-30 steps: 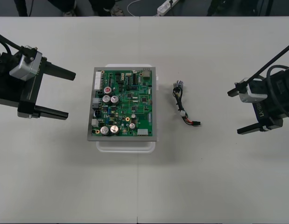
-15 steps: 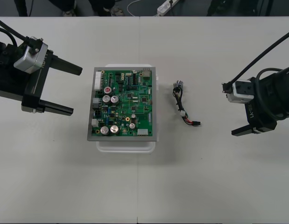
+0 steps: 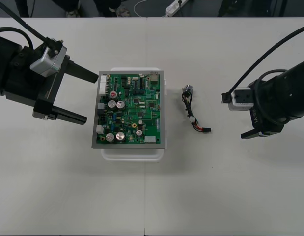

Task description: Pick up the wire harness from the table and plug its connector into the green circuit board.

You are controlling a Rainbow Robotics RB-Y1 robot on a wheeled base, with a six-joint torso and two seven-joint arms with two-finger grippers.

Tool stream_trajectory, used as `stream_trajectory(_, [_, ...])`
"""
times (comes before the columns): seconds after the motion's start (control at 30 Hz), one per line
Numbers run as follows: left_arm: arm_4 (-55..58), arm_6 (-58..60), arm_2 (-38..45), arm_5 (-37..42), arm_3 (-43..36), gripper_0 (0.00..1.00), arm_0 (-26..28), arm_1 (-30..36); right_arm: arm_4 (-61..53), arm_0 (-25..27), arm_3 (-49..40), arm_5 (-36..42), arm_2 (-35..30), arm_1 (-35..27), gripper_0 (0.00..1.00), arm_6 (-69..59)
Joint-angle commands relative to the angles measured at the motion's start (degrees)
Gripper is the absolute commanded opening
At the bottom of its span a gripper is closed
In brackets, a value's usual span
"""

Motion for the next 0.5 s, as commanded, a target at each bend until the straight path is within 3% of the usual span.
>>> stream_trajectory(0.03, [0.3, 3.9, -2.2, 0.2, -1.0, 0.91, -3.9, 2.4, 2.9, -3.1, -1.5, -0.2, 3.7, -0.2, 1.00, -3.1])
stream_trajectory(0.5, [-1.7, 5.8, -8.2, 12.1, -1.5, 0.91, -6.2, 1.9, 10.3, -3.0, -1.5, -0.2, 5.7, 4.9, 1.00, -5.7])
